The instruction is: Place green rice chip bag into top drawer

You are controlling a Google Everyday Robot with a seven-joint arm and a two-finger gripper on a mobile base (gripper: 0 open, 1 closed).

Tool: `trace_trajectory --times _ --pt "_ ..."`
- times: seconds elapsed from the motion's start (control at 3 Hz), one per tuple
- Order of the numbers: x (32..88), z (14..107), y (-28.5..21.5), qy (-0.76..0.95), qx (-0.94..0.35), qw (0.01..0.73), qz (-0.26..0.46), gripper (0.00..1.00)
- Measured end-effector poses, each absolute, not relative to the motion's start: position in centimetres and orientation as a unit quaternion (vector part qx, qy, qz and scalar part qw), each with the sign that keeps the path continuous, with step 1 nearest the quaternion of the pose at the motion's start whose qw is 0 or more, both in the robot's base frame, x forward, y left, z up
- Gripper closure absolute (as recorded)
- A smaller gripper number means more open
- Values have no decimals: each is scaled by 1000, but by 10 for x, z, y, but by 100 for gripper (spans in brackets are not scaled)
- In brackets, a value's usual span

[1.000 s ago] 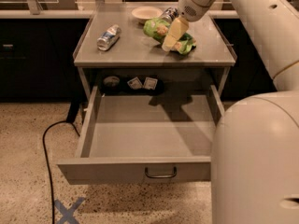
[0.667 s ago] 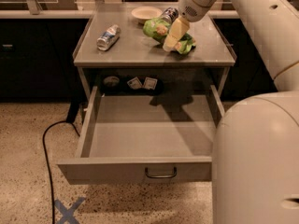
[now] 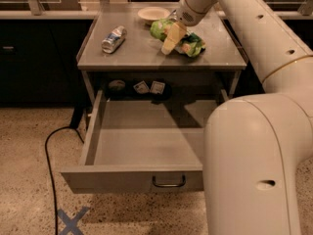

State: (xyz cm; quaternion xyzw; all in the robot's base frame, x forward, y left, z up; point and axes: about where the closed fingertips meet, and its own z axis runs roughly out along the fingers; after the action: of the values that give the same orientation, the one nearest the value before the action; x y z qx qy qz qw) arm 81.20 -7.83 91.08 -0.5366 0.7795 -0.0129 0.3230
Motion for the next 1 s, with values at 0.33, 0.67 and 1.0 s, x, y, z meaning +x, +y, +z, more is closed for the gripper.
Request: trace_trajectory --times 0.33,0.67,1.0 --pt "840 893 -61 774 -543 325 -20 0" --pt "854 867 -45 775 -551 309 -11 16" --pt "857 865 -46 776 -550 309 -10 39"
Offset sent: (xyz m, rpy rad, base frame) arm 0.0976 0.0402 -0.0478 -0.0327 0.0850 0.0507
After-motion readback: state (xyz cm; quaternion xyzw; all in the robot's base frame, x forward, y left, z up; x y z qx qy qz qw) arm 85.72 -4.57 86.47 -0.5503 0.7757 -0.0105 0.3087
